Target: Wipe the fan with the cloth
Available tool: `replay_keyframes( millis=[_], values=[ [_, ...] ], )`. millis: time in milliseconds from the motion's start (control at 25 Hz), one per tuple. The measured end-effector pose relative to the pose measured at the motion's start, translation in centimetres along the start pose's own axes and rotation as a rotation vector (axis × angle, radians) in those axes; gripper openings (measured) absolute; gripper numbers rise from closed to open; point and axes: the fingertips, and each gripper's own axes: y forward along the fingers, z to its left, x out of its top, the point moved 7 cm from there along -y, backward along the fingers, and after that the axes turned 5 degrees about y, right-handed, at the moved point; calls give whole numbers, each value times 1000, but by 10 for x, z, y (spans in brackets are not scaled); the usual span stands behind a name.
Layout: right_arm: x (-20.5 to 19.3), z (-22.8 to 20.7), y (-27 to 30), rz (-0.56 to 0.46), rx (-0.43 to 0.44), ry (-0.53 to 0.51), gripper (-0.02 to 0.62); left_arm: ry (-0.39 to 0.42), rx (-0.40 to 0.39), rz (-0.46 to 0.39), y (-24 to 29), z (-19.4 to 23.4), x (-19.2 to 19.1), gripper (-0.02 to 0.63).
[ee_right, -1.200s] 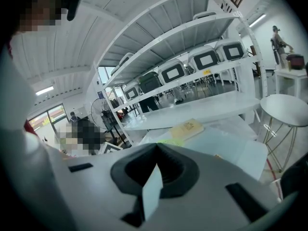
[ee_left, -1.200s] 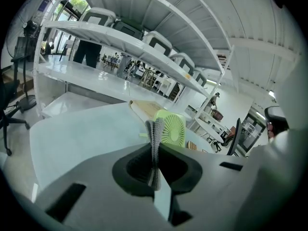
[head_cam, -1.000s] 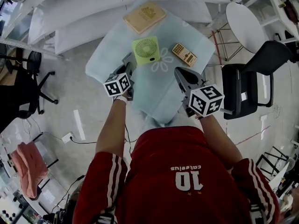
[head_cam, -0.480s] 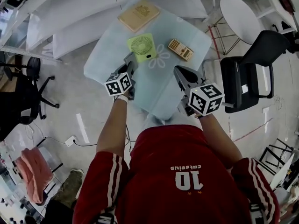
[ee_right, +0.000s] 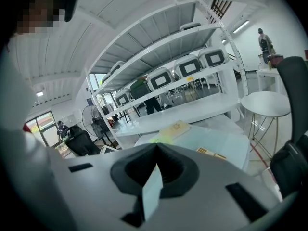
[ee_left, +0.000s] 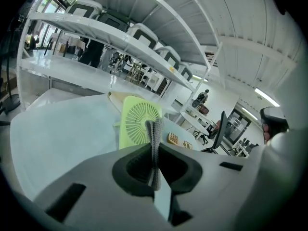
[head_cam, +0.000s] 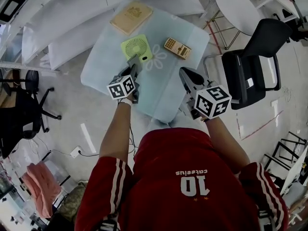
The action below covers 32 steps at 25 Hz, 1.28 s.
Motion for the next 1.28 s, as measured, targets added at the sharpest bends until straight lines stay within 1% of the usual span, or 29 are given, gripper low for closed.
replay_keyframes(
  millis=[160, 560, 960, 1280],
  values=[
    [-1, -5, -3, -2, -4, 5, 5, 16, -8, 11, 6, -5, -2, 23],
    [4, -22, -5, 3, -7, 4, 5, 19, -30, 18, 30, -20, -3, 23],
    [13, -43, -4, 10, -2, 14, 5, -40, -22, 19, 52, -31, -6, 23],
    [16, -55, 4, 31, 2, 18, 5, -42, -29, 29, 71, -33, -7, 23]
  ],
)
